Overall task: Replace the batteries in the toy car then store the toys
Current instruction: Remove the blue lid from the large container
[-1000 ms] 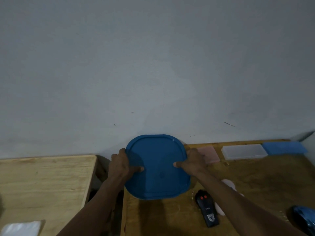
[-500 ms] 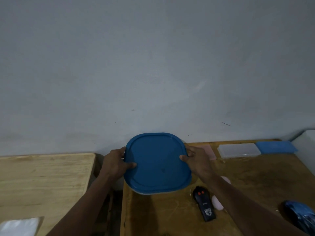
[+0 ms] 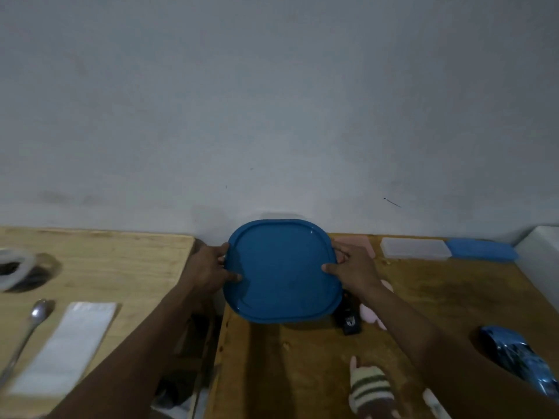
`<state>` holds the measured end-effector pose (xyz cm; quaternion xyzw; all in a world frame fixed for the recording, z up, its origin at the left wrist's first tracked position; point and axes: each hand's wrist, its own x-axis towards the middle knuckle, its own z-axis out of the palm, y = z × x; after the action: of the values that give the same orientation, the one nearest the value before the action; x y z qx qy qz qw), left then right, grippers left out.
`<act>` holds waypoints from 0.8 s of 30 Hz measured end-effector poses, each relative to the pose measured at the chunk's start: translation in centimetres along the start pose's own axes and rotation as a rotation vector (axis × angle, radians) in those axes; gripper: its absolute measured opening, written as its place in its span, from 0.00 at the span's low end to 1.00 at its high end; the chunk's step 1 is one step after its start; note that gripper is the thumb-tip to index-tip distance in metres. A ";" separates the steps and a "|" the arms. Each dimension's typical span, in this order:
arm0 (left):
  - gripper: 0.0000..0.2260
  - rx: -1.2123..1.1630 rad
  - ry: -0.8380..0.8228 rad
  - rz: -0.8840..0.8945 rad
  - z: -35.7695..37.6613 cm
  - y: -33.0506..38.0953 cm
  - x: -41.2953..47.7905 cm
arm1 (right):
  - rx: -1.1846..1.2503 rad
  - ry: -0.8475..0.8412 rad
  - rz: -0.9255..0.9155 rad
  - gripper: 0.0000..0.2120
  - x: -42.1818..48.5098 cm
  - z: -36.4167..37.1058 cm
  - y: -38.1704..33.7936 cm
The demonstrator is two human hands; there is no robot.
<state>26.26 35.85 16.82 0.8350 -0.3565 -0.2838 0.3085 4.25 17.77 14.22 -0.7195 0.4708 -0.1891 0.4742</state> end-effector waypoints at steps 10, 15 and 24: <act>0.33 0.046 0.018 -0.088 4.5 -3.4 -10.7 | -0.152 -0.079 0.075 0.31 -10.3 0.6 4.3; 0.39 0.056 -0.024 -0.151 6.2 -6.6 -13.1 | -0.154 -0.076 0.117 0.28 -14.4 2.9 6.5; 0.38 0.086 -0.054 -0.164 8.4 -10.6 -12.5 | -0.620 -0.056 -0.006 0.08 -15.0 6.7 8.6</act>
<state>17.61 48.71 6.95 0.8660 -0.3068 -0.3149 0.2384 -2.52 33.08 6.22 -0.8362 0.4906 -0.0179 0.2444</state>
